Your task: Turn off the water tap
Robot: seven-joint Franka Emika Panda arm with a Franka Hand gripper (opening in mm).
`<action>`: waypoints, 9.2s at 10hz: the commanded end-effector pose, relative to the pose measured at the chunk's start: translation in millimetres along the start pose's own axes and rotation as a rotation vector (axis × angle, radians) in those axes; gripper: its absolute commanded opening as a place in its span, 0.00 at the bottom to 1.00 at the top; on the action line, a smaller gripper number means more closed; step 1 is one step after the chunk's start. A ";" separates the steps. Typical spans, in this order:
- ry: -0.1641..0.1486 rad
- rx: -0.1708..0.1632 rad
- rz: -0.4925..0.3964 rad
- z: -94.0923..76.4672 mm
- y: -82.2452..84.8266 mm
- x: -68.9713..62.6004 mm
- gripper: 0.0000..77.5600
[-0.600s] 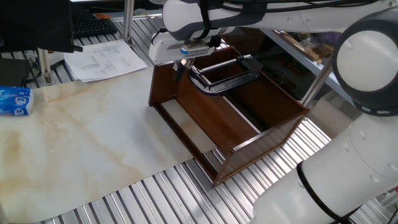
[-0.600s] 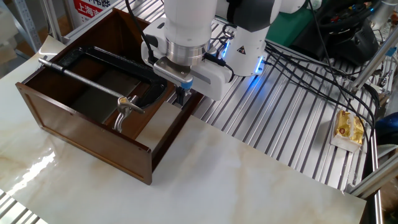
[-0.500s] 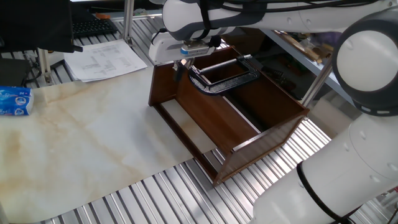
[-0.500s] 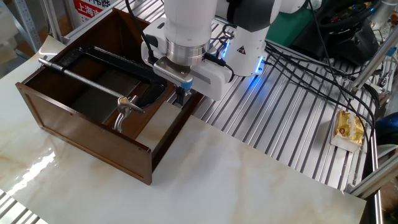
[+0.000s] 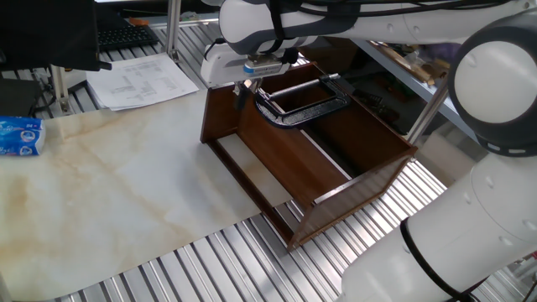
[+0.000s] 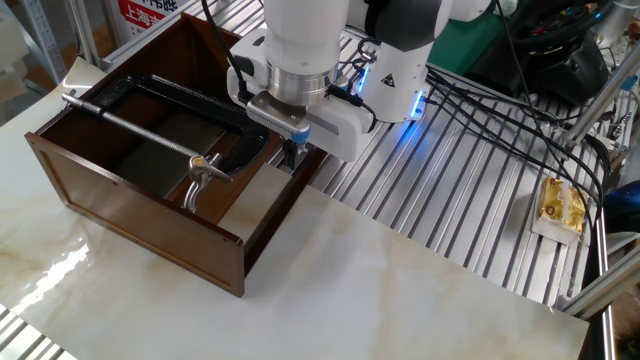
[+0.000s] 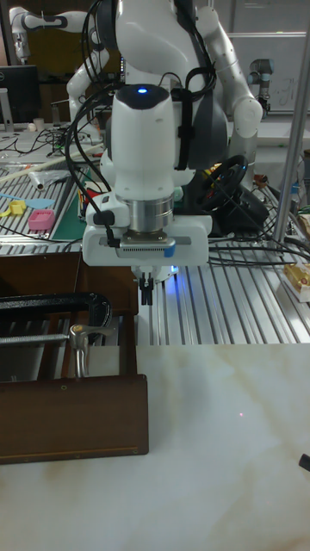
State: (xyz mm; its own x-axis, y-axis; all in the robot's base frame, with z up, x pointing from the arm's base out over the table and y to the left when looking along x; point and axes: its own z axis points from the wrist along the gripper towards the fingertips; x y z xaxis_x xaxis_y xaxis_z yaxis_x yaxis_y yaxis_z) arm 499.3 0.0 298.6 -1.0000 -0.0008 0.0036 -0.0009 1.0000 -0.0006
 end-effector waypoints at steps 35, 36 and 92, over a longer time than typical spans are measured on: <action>-0.045 -0.083 -0.017 -0.2 -0.9 -1.8 0.00; -0.047 -0.083 -0.014 0.0 -0.8 -1.8 0.00; 0.084 0.021 0.028 9.5 -53.4 -83.4 0.00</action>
State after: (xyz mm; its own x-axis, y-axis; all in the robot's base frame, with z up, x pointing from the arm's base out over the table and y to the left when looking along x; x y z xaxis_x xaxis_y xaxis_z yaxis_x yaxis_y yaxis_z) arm 579.1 -52.0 287.3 -0.9955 0.0285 0.0906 0.0266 0.9994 -0.0221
